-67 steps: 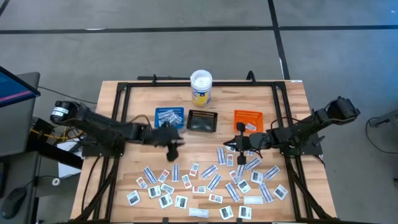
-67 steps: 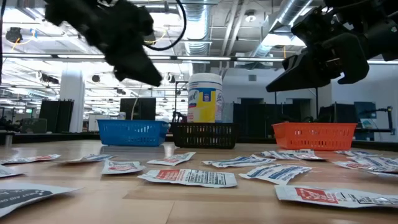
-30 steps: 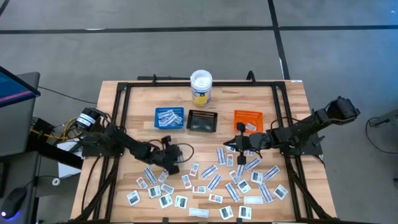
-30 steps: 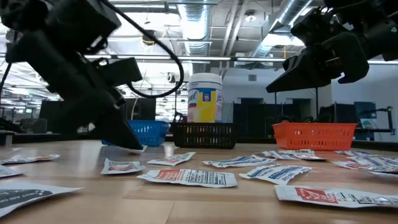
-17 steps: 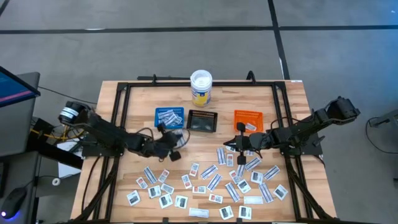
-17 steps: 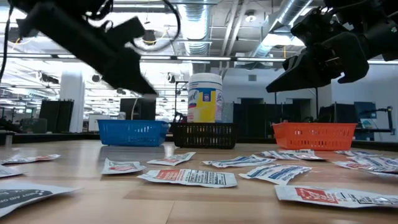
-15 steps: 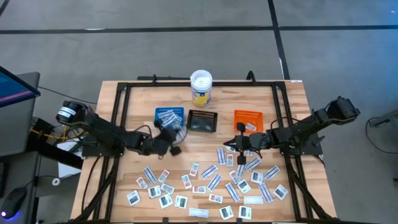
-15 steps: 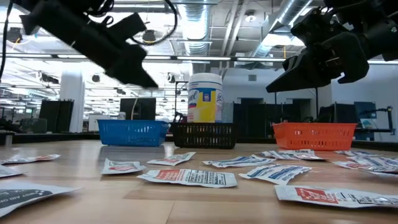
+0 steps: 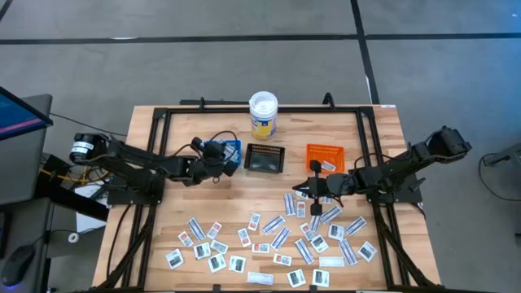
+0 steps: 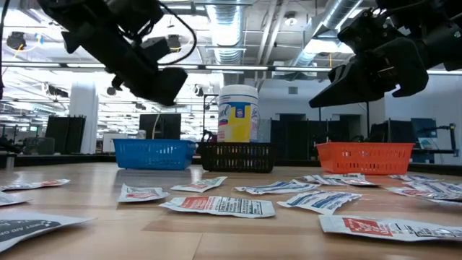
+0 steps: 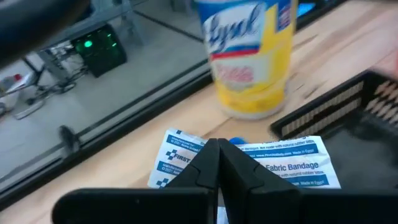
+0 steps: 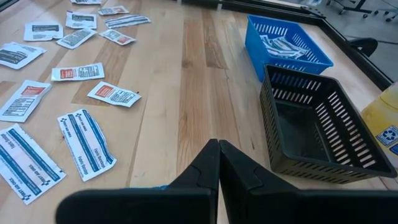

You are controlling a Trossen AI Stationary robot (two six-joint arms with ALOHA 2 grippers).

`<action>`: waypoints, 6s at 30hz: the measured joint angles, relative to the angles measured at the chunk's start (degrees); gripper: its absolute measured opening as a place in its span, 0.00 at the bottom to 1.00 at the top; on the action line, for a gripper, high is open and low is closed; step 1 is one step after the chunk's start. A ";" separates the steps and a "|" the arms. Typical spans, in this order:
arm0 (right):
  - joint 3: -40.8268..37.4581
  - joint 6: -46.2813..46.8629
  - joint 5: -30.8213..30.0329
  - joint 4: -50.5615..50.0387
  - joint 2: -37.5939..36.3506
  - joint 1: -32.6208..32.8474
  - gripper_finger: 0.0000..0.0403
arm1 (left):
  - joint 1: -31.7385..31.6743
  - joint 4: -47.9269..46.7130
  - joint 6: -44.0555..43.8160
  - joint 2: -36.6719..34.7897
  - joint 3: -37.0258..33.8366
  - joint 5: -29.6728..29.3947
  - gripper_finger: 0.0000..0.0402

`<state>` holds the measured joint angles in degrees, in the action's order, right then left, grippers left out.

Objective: Pick & Place First Aid Supplies
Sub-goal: Put the blue bandage into the blue bin

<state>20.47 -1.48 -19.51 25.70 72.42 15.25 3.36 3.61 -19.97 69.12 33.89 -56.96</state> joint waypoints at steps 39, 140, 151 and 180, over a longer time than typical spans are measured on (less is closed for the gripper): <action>0.00 4.35 0.07 -0.32 0.00 0.00 0.00 | 12.18 -7.89 -16.97 -0.06 0.07 36.57 0.26; 20.94 6.08 1.90 4.76 23.50 -7.27 0.02 | 12.17 36.97 -6.83 17.65 0.11 26.35 0.26; 20.94 6.05 2.10 9.76 23.45 -6.67 0.02 | 11.91 37.21 -6.87 17.65 0.11 26.35 0.26; 21.90 4.18 1.09 11.63 28.46 -6.75 0.18 | 12.32 38.28 -2.91 17.67 -0.15 28.27 0.01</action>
<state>42.37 2.70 -18.42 37.33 100.88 8.49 15.68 41.89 -22.89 86.78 33.74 -28.69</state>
